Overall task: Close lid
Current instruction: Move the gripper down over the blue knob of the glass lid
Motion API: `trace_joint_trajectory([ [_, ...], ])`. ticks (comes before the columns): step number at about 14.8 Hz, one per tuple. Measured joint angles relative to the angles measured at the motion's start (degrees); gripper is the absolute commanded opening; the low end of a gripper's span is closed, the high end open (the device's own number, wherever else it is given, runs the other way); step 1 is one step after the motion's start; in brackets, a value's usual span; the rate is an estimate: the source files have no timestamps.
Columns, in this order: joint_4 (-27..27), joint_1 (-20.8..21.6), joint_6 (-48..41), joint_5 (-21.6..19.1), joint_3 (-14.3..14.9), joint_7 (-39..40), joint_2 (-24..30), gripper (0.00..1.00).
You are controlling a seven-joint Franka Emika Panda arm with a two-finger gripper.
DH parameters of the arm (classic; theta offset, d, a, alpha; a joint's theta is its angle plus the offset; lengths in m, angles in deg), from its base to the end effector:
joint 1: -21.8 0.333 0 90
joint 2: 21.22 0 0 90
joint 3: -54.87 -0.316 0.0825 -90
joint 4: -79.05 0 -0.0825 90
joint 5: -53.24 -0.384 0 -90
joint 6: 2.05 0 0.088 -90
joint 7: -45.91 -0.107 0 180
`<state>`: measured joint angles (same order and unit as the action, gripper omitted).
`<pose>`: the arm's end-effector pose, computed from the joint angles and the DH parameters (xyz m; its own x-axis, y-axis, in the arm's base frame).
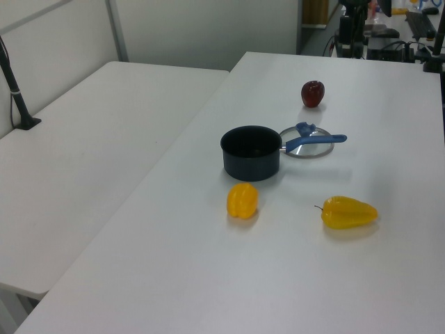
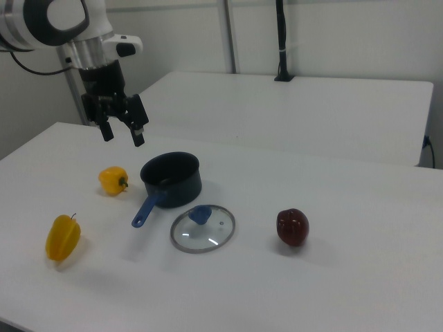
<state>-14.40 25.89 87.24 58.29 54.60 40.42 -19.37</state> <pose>0.5412 0.0318 0.6132 0.9993 -0.0205 -0.0316 -0.0175 -0.9956 0.0916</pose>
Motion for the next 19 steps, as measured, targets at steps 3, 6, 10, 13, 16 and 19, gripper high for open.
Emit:
trace_joint_trajectory([
  [3,-1.34,-1.85,3.87,0.0,0.15,5.29,-1.74,1.0],
  [6,-5.03,-4.71,9.86,0.0,0.3,8.91,-3.65,1.0],
  [10,-9.15,-5.65,17.89,0.06,0.31,12.76,-8.04,1.0],
  [13,-9.88,-7.2,23.43,0.1,0.34,13.04,-11.37,1.0],
  [16,-13.14,-7.99,29.98,0.1,0.34,13.29,-12.58,1.0],
  [19,-16.33,-7.98,36.77,0.02,0.33,13.29,-13.89,1.0],
])
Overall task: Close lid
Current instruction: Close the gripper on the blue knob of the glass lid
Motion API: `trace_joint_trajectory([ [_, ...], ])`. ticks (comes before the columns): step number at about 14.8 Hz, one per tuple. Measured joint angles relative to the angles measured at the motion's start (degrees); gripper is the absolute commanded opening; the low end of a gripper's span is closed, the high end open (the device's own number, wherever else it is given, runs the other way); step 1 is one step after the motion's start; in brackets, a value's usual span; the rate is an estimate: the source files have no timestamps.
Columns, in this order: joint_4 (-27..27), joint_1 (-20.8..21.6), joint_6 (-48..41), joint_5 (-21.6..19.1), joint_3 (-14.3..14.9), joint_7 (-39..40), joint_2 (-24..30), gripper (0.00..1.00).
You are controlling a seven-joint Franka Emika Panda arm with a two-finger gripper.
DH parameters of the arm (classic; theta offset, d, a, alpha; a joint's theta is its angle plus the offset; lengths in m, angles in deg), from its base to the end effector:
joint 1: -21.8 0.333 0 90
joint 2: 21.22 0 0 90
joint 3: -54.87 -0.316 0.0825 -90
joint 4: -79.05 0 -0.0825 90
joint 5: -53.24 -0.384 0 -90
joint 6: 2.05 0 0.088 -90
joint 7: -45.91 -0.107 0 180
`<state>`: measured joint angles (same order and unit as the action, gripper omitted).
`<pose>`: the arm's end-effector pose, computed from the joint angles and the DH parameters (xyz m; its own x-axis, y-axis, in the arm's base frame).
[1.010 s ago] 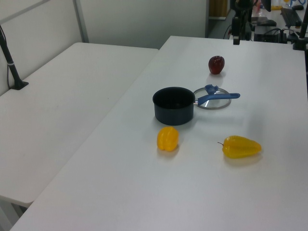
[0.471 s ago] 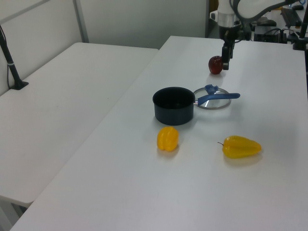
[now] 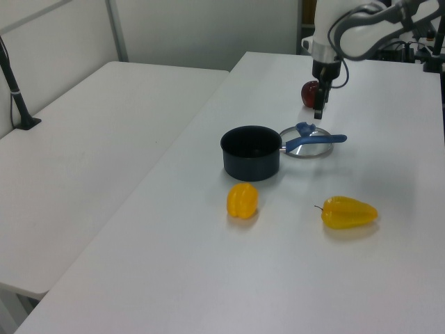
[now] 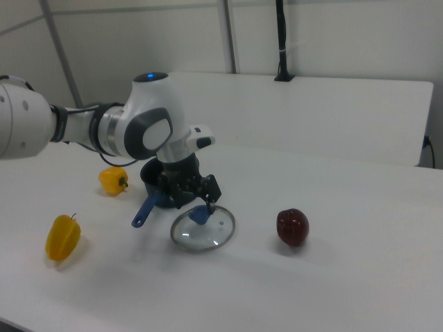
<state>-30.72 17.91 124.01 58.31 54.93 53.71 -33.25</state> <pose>0.6105 -0.0452 0.3926 0.9910 0.1188 0.0614 0.1134 -0.9900 0.0844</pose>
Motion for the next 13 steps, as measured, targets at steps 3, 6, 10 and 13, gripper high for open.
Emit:
trace_joint_trajectory([
  [3,-0.78,0.0,4.74,-0.05,0.0,-0.12,-2.35,0.97],
  [6,-0.74,0.0,7.52,-0.13,-0.05,-1.42,-4.04,0.97],
  [10,-0.51,0.17,7.71,-2.18,-0.77,-2.75,-4.18,0.93],
  [13,-0.53,0.21,7.71,-2.74,-0.93,-3.4,-4.32,0.91],
])
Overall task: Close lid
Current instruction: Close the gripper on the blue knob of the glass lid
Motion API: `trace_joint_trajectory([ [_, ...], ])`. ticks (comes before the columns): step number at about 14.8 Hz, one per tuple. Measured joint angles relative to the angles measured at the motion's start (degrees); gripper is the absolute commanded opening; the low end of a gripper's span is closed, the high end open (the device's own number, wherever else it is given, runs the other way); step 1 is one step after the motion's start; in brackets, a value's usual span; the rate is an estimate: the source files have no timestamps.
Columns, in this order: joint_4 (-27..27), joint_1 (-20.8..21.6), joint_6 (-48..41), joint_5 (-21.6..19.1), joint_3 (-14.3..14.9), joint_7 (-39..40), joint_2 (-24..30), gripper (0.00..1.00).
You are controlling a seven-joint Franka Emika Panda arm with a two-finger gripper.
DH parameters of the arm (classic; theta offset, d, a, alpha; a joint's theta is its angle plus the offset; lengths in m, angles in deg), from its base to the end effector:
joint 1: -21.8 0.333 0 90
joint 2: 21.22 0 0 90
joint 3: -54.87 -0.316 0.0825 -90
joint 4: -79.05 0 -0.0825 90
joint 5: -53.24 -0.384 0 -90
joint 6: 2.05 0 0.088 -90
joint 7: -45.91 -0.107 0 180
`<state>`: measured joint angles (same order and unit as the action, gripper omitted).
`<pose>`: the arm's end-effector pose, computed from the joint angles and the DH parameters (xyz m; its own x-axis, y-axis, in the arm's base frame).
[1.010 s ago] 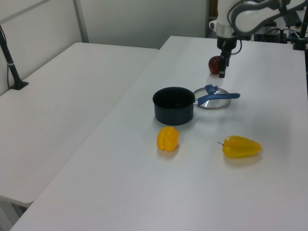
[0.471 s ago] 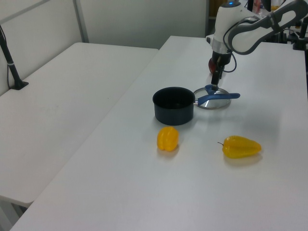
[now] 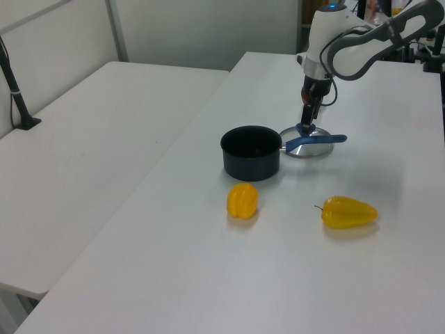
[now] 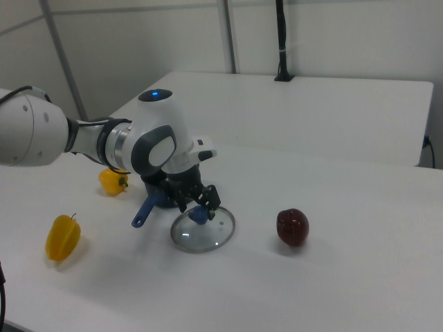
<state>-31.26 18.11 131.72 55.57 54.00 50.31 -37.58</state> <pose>0.6252 -0.0319 0.3545 0.9912 0.0549 0.1208 0.0507 -0.9980 0.0377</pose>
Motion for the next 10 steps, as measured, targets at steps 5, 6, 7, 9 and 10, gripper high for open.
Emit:
trace_joint_trajectory([
  [5,-0.01,0.0,0.0,0.0,0.0,-0.3,-0.51,0.86],
  [6,-0.01,0.0,0.0,0.0,0.0,-0.31,-0.55,0.84],
  [7,-0.01,0.0,0.0,0.0,0.0,-0.31,-0.57,0.83],
  [9,0.0,0.02,0.79,-0.01,-0.01,-0.32,-0.59,0.75],
  [10,0.0,0.03,1.42,-0.01,-0.02,-0.32,-0.6,0.7],
])
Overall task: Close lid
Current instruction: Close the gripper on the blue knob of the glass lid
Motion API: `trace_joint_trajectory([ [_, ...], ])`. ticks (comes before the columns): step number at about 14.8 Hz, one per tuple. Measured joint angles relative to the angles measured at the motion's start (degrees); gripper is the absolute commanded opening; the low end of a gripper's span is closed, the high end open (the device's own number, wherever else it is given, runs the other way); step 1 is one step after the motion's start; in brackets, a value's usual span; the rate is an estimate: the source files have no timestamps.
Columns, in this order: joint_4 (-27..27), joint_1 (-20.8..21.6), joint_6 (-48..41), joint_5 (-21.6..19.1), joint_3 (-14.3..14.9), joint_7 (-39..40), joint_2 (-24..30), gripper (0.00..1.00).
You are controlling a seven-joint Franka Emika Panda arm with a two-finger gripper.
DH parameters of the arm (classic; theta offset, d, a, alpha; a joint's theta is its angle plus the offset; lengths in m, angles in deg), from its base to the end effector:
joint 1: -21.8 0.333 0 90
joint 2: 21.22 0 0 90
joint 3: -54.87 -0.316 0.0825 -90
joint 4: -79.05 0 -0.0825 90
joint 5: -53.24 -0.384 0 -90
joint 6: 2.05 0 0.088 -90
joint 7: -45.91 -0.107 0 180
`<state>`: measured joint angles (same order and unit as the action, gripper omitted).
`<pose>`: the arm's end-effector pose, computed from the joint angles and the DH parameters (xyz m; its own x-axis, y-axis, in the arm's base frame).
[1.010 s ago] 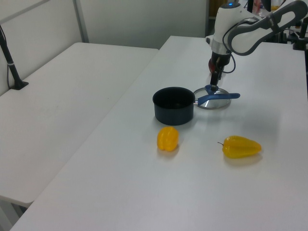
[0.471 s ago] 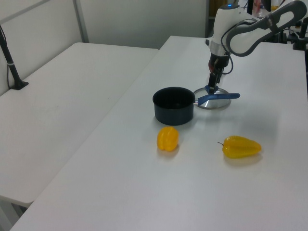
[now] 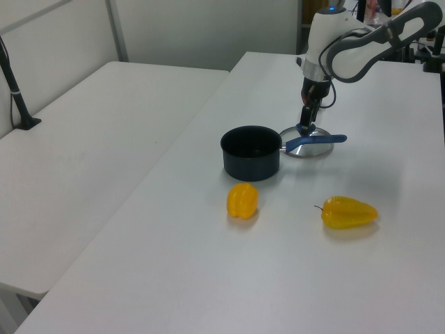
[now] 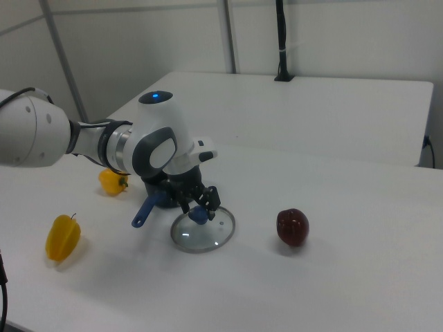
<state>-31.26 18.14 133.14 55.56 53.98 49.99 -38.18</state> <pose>0.6278 -0.0314 0.3505 0.9895 0.0507 0.1352 0.0460 -0.9982 0.0374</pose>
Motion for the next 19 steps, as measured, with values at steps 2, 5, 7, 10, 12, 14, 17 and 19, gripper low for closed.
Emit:
trace_joint_trajectory([
  [2,0.0,0.0,0.62,0.0,-0.01,-0.01,-0.02,0.67],
  [5,0.0,0.03,0.62,-0.01,-0.08,-0.02,-0.02,0.69],
  [7,0.0,0.03,0.62,-0.01,-0.08,-0.02,-0.03,0.79],
  [10,-0.01,0.02,0.62,-0.01,-0.08,-0.02,-0.05,0.91],
  [12,0.01,-0.02,0.62,-0.01,-0.08,-0.02,-0.05,0.91],
  [14,0.01,-0.05,0.62,-0.01,-0.08,-0.02,-0.05,0.9],
  [17,0.0,-0.05,0.62,-0.01,-0.08,-0.04,-0.29,0.88],
  [19,0.0,-0.05,0.62,-0.01,-0.08,-0.05,-0.58,0.82],
])
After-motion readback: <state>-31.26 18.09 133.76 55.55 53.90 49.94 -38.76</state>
